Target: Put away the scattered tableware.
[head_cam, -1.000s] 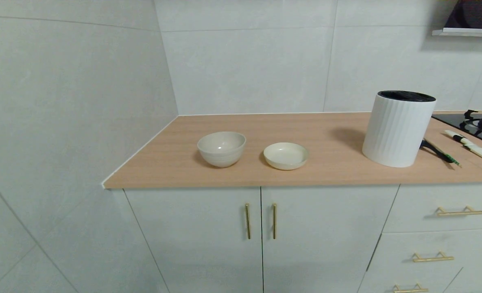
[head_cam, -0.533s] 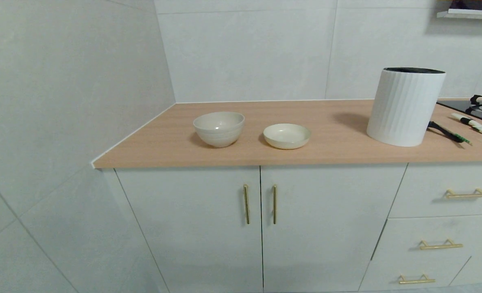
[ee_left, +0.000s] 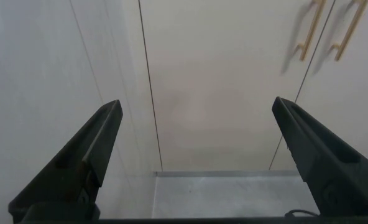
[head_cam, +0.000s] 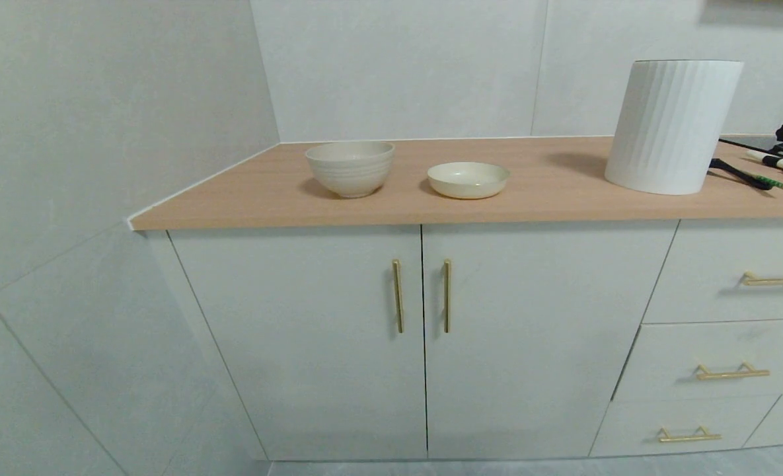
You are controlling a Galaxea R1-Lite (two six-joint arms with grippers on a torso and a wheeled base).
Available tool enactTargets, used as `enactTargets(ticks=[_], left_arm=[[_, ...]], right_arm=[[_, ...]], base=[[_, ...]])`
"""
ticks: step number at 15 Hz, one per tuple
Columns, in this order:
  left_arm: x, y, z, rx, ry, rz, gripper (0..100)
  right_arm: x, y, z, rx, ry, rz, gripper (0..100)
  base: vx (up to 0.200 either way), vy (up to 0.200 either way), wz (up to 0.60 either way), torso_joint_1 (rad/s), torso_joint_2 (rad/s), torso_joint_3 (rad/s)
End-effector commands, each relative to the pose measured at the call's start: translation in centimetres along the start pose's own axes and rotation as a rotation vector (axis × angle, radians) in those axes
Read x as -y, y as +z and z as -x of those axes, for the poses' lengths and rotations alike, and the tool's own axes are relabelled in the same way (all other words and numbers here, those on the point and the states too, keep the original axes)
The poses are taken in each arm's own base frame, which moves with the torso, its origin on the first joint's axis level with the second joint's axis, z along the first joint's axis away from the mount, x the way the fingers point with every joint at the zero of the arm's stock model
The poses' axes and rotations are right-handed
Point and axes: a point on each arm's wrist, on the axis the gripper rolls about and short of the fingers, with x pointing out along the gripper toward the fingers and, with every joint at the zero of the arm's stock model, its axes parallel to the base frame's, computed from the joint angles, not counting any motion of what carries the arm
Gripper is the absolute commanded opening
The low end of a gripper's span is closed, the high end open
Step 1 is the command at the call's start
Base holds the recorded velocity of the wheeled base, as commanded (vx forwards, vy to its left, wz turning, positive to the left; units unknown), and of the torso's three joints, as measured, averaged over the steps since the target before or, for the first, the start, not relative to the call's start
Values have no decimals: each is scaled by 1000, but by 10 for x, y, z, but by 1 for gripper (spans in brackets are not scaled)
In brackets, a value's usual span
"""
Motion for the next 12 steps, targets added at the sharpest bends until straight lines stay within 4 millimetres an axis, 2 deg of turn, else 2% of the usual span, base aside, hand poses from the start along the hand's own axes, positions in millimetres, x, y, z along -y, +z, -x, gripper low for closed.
enactTargets(ticks=[1, 12], left_arm=[[0, 0, 0, 0, 1, 0, 100], [0, 0, 0, 0, 2, 0, 100]], right_arm=[[0, 0, 0, 0, 0, -1, 100], [0, 0, 0, -2, 0, 1, 100]], base=[[0, 0, 0, -46, 300, 237], [0, 0, 0, -8, 30, 21]])
